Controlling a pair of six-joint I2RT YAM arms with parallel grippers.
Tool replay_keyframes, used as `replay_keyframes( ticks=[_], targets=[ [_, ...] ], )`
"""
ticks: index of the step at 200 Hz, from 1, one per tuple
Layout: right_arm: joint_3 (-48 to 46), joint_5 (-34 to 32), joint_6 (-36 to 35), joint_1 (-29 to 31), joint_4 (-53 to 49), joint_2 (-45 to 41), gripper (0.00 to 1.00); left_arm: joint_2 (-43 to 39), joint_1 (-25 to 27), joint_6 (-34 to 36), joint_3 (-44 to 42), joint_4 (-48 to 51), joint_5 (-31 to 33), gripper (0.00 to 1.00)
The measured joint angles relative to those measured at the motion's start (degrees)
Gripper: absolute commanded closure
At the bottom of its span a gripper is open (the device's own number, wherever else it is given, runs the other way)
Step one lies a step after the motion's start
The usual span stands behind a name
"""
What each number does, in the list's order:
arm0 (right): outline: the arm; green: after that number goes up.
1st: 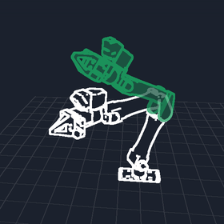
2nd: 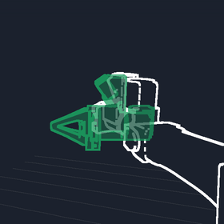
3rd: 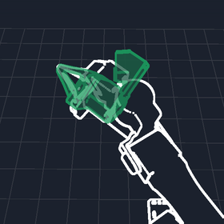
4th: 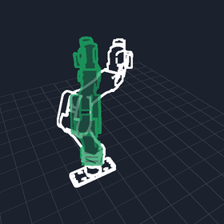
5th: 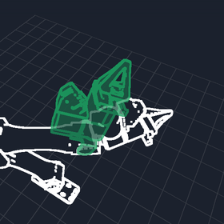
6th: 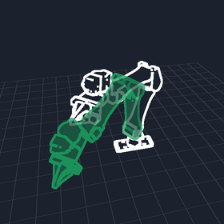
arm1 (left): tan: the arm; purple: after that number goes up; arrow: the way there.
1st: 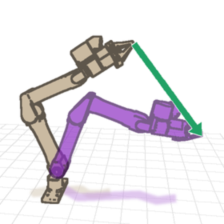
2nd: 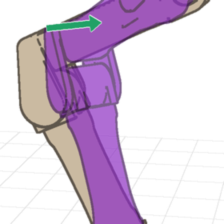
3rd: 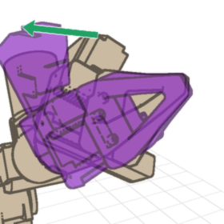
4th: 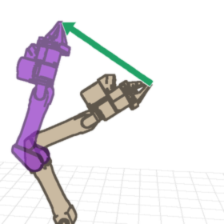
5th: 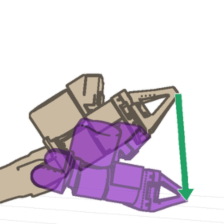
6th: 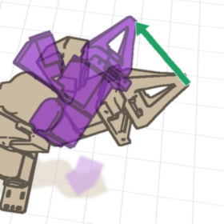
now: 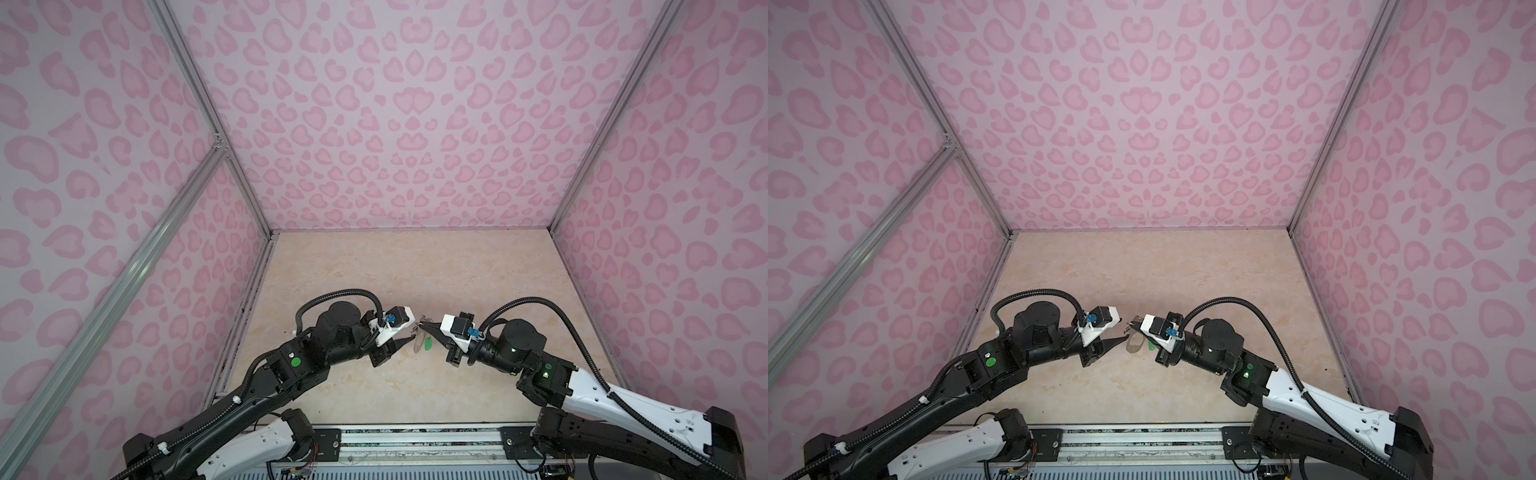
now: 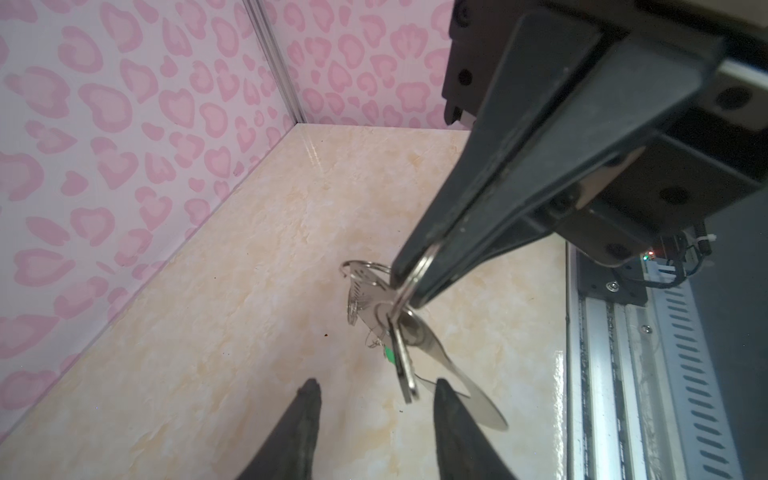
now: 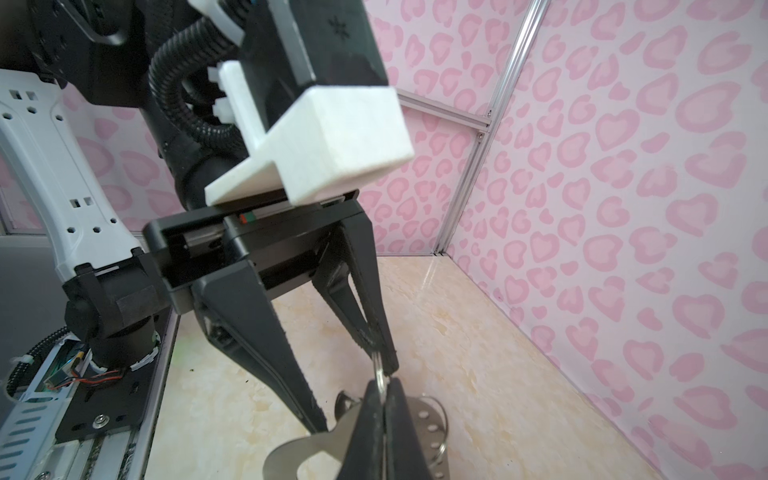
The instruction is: Put the keys on the keyring
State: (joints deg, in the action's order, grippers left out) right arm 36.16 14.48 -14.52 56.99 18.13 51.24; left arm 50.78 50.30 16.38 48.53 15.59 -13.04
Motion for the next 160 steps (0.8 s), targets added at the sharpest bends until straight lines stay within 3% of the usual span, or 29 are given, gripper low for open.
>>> replay_keyframes(
  ticks=[57, 70, 160],
  targets=[
    [0.04, 0.11, 0.28, 0.07, 0.02, 0.13, 1.00, 2.27, 0.00, -1.77, -0.15, -2.40, -3.52, 0.63],
    [0.04, 0.11, 0.39, 0.07, 0.07, 0.13, 1.00, 2.86, 0.00, -1.84, -0.13, -2.80, -3.56, 0.71],
    [0.04, -0.02, 0.39, 0.07, -0.02, 0.02, 1.00, 3.39, 0.02, -2.23, 0.66, -2.27, -2.38, 0.97]
  ],
)
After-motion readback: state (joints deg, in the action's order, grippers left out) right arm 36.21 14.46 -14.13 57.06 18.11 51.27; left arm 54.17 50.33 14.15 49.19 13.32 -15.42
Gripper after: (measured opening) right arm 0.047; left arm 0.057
